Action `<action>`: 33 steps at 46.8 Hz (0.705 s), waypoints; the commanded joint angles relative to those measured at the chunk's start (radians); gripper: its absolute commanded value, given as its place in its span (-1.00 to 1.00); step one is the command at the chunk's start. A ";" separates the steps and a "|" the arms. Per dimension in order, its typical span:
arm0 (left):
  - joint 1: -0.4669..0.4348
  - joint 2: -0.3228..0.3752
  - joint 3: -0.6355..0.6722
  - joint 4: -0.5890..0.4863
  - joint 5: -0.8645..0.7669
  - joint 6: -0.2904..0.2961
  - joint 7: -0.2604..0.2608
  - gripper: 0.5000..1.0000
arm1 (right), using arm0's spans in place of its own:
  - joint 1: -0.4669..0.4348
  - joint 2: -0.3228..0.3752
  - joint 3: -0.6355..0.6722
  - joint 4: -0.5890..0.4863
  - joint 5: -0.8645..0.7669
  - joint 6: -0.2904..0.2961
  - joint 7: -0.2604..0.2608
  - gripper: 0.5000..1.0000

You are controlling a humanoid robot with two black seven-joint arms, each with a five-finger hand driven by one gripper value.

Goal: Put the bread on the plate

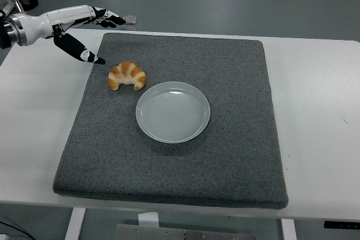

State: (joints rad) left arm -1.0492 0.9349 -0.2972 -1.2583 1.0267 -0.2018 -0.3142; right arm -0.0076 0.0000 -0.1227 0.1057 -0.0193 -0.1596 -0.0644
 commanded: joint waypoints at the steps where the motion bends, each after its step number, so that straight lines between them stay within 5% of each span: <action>1: -0.002 -0.027 0.044 0.025 0.004 0.051 0.000 0.81 | 0.000 0.000 0.000 0.000 -0.001 0.000 0.000 0.75; 13: 0.040 -0.146 0.105 0.126 0.004 0.208 -0.006 0.83 | -0.002 0.000 0.000 0.000 -0.001 0.000 0.000 0.75; 33: 0.094 -0.271 0.107 0.261 0.004 0.257 -0.011 0.82 | -0.005 0.000 0.000 0.000 -0.001 0.000 0.000 0.75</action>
State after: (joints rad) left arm -0.9572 0.6773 -0.1892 -1.0163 1.0312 0.0534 -0.3254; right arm -0.0122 0.0000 -0.1227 0.1064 -0.0202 -0.1596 -0.0643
